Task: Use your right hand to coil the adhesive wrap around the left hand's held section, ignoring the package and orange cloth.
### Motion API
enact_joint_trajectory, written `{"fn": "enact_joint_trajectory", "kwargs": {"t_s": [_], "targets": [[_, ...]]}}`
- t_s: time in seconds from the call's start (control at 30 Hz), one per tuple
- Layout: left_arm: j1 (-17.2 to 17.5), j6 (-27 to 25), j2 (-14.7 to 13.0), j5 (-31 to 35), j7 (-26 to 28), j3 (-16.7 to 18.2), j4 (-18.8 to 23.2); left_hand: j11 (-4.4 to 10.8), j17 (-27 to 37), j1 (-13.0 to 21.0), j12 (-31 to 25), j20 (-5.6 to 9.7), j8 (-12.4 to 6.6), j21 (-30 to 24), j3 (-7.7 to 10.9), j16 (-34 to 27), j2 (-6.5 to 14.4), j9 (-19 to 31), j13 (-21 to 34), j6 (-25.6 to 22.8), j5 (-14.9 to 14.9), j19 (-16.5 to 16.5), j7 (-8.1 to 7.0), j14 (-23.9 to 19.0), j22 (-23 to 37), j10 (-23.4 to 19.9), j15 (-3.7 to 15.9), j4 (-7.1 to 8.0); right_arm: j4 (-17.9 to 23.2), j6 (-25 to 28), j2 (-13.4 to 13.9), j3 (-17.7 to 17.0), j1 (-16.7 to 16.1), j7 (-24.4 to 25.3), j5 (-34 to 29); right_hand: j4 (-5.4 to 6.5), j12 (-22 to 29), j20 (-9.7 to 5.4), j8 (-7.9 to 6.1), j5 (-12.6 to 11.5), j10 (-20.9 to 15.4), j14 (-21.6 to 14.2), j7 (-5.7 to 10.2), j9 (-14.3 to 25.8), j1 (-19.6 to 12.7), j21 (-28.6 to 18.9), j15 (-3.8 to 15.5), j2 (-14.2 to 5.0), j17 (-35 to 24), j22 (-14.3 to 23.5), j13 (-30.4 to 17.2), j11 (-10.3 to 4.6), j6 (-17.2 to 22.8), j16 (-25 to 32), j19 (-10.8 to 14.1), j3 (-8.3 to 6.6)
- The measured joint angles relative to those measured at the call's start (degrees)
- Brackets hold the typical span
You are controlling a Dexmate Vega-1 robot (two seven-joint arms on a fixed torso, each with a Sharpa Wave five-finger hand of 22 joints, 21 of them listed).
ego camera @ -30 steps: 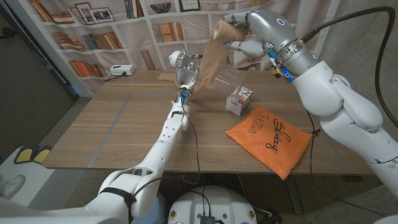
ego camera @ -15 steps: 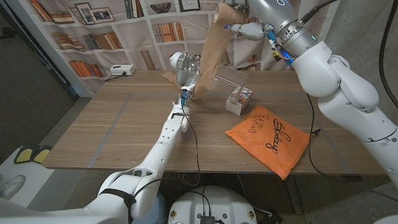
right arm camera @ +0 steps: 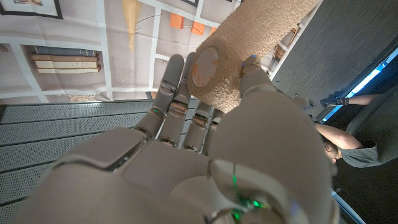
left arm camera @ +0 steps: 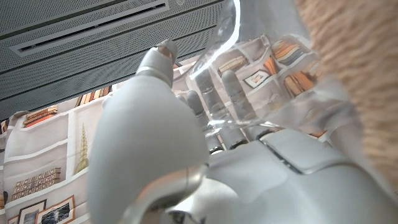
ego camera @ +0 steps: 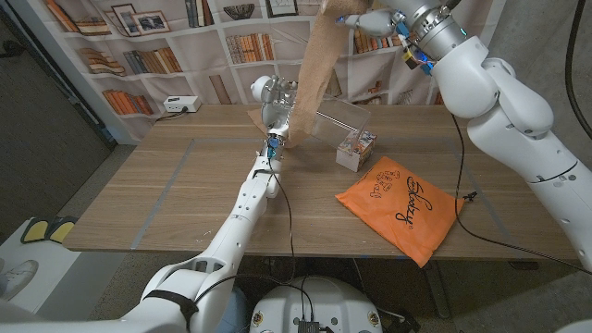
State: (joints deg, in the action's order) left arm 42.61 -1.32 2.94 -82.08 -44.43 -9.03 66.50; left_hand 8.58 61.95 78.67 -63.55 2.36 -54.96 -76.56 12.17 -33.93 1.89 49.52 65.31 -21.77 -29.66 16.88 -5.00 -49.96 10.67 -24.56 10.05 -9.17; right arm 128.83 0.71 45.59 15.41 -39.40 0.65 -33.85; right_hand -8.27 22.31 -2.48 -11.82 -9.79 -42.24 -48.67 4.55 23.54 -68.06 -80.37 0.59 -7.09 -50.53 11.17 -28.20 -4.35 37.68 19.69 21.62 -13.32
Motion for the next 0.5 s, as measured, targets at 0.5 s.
{"fn": "enact_joint_trajectory", "kwargs": {"t_s": [0.5], "targets": [[1.54,-1.79,-1.21,-1.12,0.16,-1.15,3.87,0.0,0.0,0.17,0.23,-0.21,-0.38,0.0,0.0,0.01,-0.14,0.24,-0.05,0.2,0.0,-0.21,0.01,0.0,0.0,0.0,0.0,0.0,-8.09,-2.18,0.79,2.93,6.5,-1.44,4.81,0.0,0.0,-0.17,0.22,0.05,0.2,0.01,0.31,0.26,0.0,-0.58,0.02,0.0,-0.3,0.01,-0.02,-0.2,-0.31,-0.47,-1.22,0.0]]}}
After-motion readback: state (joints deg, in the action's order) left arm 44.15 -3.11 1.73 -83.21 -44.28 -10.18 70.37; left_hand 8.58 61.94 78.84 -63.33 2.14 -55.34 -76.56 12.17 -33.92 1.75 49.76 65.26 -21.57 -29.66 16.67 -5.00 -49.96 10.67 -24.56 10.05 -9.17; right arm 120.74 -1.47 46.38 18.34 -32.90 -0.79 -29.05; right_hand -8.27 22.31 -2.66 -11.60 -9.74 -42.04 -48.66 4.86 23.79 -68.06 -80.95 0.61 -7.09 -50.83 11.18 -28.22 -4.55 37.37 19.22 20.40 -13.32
